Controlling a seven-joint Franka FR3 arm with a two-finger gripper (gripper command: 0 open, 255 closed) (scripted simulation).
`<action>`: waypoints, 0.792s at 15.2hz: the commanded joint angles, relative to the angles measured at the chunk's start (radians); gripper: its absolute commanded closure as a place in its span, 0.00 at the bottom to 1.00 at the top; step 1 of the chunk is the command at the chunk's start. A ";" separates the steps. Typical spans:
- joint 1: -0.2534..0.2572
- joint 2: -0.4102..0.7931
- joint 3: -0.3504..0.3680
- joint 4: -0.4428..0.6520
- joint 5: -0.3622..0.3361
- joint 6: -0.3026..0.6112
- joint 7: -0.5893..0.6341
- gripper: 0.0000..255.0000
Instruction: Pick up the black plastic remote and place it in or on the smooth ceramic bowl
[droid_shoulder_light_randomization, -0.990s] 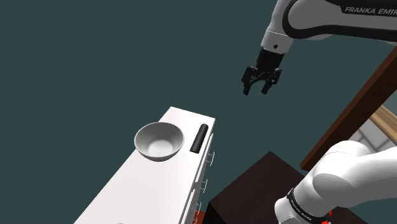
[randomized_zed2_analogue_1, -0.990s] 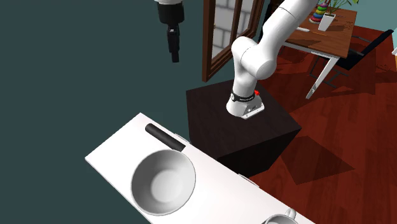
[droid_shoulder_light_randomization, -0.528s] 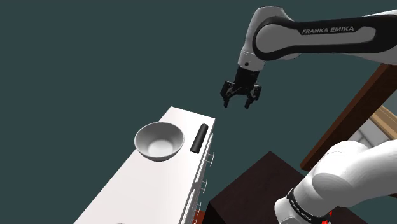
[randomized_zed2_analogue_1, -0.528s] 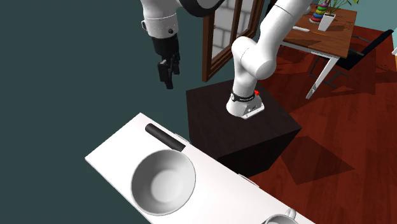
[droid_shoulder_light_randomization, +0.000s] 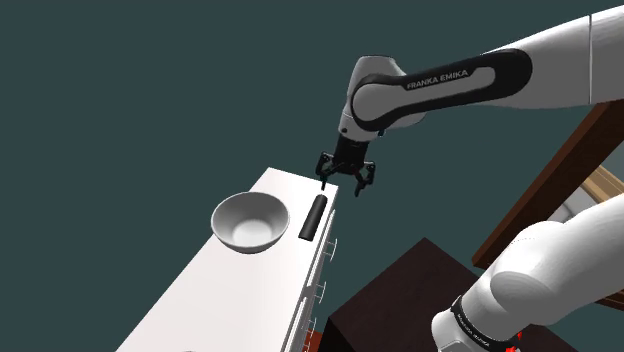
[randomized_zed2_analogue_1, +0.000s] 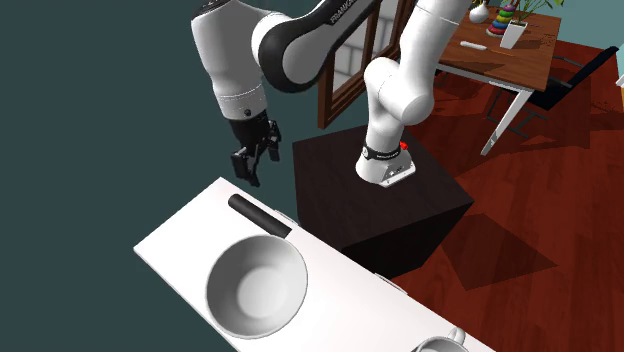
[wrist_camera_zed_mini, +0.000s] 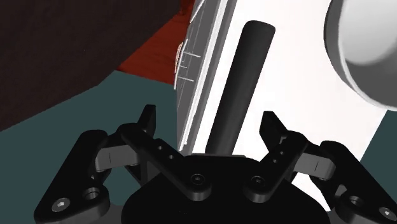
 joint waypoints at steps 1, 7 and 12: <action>0.000 0.075 0.023 0.013 0.018 0.059 0.070 0.00; 0.006 0.261 0.058 0.057 0.045 0.191 0.217 0.00; 0.015 0.303 0.067 0.030 0.051 0.262 0.216 0.00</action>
